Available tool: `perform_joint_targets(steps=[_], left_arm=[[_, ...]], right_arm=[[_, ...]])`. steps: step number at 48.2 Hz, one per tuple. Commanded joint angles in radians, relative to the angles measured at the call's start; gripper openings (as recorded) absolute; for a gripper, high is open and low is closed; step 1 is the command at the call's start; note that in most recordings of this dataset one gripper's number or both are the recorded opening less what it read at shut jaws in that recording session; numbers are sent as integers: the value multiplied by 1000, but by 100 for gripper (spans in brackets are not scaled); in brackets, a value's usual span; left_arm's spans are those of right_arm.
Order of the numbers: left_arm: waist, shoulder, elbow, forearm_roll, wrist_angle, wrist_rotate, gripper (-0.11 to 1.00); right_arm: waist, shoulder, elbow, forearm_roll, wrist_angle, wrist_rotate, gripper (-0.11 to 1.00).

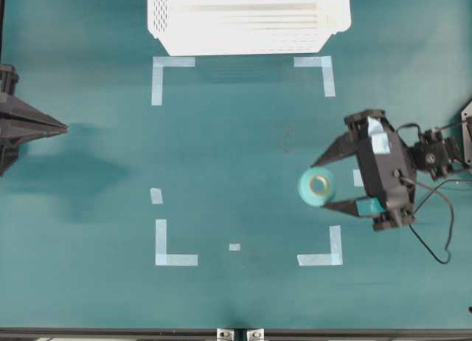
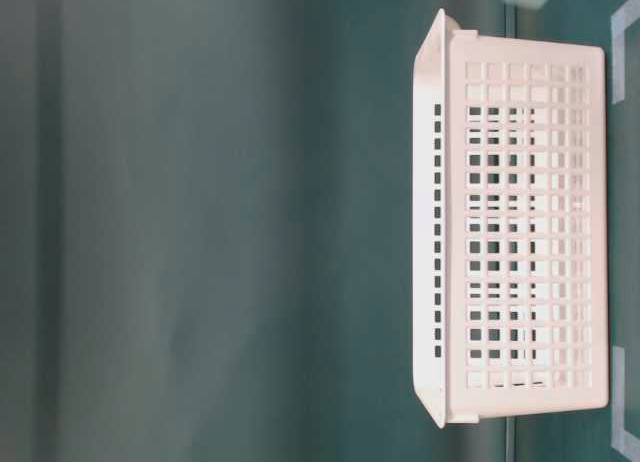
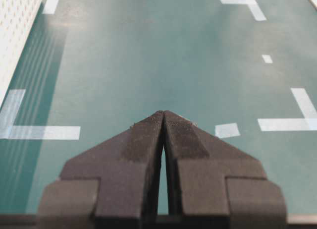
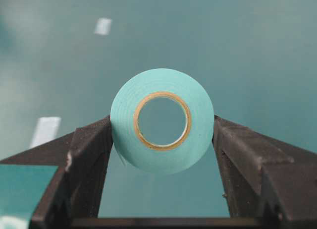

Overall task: Put the tape into the white basket.
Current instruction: 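Lift the tape roll and carry it forward over the white basket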

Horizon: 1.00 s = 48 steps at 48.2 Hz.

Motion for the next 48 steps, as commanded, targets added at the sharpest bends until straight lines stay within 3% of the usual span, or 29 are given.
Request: perform_joint_targets(steps=[1, 25, 48], left_arm=[[6, 11, -14, 2, -9, 0, -10], [8, 11, -14, 2, -8, 0, -10], [34, 11, -12, 2, -9, -2, -10]], right_arm=[[-35, -15, -32, -17, -5, -2, 68], [-249, -37, -40, -129, -8, -2, 68], [-396, -37, -72, -199, -12, -3, 68]])
